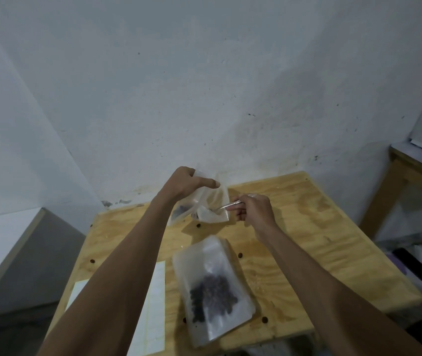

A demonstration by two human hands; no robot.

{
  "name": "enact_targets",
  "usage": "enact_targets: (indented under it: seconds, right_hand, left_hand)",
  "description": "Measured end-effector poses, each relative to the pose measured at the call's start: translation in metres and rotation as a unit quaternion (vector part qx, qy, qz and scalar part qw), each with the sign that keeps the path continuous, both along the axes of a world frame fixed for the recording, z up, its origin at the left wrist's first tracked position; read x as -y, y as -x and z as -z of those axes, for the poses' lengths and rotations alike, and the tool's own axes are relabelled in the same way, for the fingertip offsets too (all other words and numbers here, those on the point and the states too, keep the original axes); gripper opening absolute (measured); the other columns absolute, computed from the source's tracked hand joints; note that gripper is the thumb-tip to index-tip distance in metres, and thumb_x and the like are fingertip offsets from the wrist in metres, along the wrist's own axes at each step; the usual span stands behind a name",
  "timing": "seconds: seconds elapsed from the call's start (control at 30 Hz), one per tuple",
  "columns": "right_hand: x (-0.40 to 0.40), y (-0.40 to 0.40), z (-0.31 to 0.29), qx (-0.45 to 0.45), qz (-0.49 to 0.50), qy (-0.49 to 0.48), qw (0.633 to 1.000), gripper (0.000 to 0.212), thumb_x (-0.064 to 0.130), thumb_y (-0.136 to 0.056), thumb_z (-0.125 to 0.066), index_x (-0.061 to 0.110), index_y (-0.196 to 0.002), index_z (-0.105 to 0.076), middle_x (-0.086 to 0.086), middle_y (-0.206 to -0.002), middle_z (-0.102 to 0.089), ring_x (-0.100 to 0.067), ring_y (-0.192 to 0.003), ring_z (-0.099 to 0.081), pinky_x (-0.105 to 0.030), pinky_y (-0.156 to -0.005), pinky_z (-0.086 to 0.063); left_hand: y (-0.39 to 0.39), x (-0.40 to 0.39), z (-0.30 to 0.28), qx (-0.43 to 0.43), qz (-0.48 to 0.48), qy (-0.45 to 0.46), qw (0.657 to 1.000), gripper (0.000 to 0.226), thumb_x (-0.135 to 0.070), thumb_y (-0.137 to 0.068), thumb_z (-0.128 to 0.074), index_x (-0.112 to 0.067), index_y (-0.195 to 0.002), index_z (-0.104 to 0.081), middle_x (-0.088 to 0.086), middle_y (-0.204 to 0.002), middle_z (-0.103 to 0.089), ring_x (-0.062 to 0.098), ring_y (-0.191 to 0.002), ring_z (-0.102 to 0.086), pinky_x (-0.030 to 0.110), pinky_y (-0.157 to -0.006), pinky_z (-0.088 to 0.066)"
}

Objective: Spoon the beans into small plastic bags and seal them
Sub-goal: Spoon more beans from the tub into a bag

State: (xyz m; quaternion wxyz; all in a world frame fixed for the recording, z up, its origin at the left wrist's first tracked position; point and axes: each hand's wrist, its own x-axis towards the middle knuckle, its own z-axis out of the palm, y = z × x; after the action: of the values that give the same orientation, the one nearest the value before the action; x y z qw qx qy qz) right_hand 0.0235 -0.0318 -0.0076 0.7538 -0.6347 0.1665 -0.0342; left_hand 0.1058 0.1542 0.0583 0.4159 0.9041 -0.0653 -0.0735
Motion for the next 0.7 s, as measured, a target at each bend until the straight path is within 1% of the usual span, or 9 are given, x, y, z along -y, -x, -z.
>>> enact_targets:
  seconds: [0.07, 0.17, 0.23, 0.33, 0.43, 0.47, 0.53, 0.6, 0.7]
  right_hand:
    - [0.000, 0.000, 0.001, -0.029, 0.030, -0.018, 0.999, 0.021, 0.003, -0.092, -0.051, -0.005, -0.089, -0.070, -0.019, -0.074, -0.076, -0.020, -0.048, -0.057, -0.023, -0.045, -0.047]
    - [-0.001, 0.001, -0.001, -0.045, 0.073, -0.040, 0.996, 0.018, 0.001, -0.090, -0.051, -0.003, -0.084, -0.068, -0.017, -0.069, -0.075, -0.020, -0.047, -0.056, -0.024, -0.044, -0.049]
    - [-0.002, 0.002, -0.003, -0.045, 0.099, -0.055, 0.992, 0.020, -0.001, -0.090, -0.048, -0.002, -0.083, -0.066, -0.015, -0.065, -0.074, -0.021, -0.050, -0.055, -0.025, -0.044, -0.050]
    - [-0.002, 0.001, -0.004, -0.042, 0.121, -0.050, 0.991, 0.023, -0.002, -0.090, -0.045, -0.003, -0.089, -0.069, -0.014, -0.068, -0.076, -0.021, -0.052, -0.057, -0.025, -0.044, -0.050]
    - [-0.003, 0.001, -0.003, -0.030, 0.139, -0.057, 0.988, 0.024, -0.002, -0.092, -0.046, -0.003, -0.091, -0.070, -0.014, -0.068, -0.076, -0.023, -0.057, -0.061, -0.029, -0.048, -0.054]
    - [-0.003, 0.002, -0.003, -0.024, 0.145, -0.054, 0.988, 0.024, -0.002, -0.093, -0.047, -0.002, -0.089, -0.070, -0.012, -0.066, -0.075, -0.021, -0.056, -0.061, -0.030, -0.049, -0.054]
    - [-0.004, 0.004, -0.002, -0.005, 0.154, -0.026, 0.988, 0.025, 0.001, -0.095, -0.047, 0.002, -0.086, -0.070, -0.007, -0.062, -0.073, -0.016, -0.050, -0.060, -0.033, -0.052, -0.056]
    - [-0.005, 0.005, -0.001, 0.015, 0.157, 0.002, 0.987, 0.027, 0.004, -0.098, -0.048, 0.008, -0.085, -0.070, -0.002, -0.063, -0.073, -0.013, -0.051, -0.061, -0.038, -0.060, -0.059]
    - [-0.004, 0.005, -0.004, 0.031, 0.160, 0.014, 0.987, 0.027, 0.006, -0.099, -0.048, 0.010, -0.083, -0.070, -0.004, -0.066, -0.074, -0.014, -0.055, -0.063, -0.041, -0.067, -0.061]
  left_hand:
    - [0.003, 0.003, -0.002, 0.014, 0.016, -0.012, 1.000, 0.060, -0.053, -0.059, -0.089, -0.002, -0.085, -0.072, 0.004, -0.079, -0.065, 0.020, -0.070, -0.061, 0.031, -0.063, -0.043]
    - [0.009, 0.004, -0.005, 0.033, 0.037, 0.001, 0.999, 0.032, -0.038, -0.068, -0.090, -0.017, -0.084, -0.072, -0.005, -0.082, -0.070, 0.015, -0.076, -0.066, 0.026, -0.063, -0.045]
    - [0.012, 0.002, -0.004, 0.037, 0.042, 0.021, 0.998, 0.026, -0.031, -0.070, -0.090, -0.021, -0.087, -0.073, -0.007, -0.086, -0.073, 0.014, -0.080, -0.069, 0.025, -0.066, -0.048]
    - [0.017, -0.006, -0.001, 0.037, 0.042, 0.047, 0.997, 0.027, -0.030, -0.069, -0.091, -0.023, -0.088, -0.073, -0.008, -0.088, -0.074, 0.012, -0.082, -0.070, 0.026, -0.069, -0.050]
    - [0.020, -0.014, 0.004, 0.042, 0.028, 0.060, 0.997, 0.047, -0.041, -0.060, -0.092, -0.017, -0.097, -0.075, -0.003, -0.096, -0.076, 0.016, -0.089, -0.072, 0.035, -0.076, -0.059]
    - [0.021, -0.017, 0.006, 0.044, 0.024, 0.062, 0.997, 0.050, -0.042, -0.059, -0.092, -0.017, -0.099, -0.075, -0.003, -0.098, -0.076, 0.016, -0.090, -0.073, 0.037, -0.079, -0.059]
    - [0.024, -0.020, 0.009, 0.049, 0.017, 0.070, 0.996, 0.045, -0.033, -0.064, -0.094, -0.018, -0.101, -0.074, -0.004, -0.099, -0.076, 0.013, -0.090, -0.072, 0.033, -0.080, -0.060]
    - [0.028, -0.021, 0.012, 0.050, 0.011, 0.082, 0.995, 0.041, -0.025, -0.067, -0.094, -0.022, -0.101, -0.072, -0.005, -0.100, -0.074, 0.010, -0.091, -0.071, 0.027, -0.077, -0.057]
    - [0.032, -0.024, 0.017, 0.062, 0.004, 0.083, 0.995, 0.049, -0.022, -0.066, -0.094, -0.022, -0.108, -0.069, -0.009, -0.103, -0.071, 0.005, -0.094, -0.067, 0.016, -0.071, -0.053]
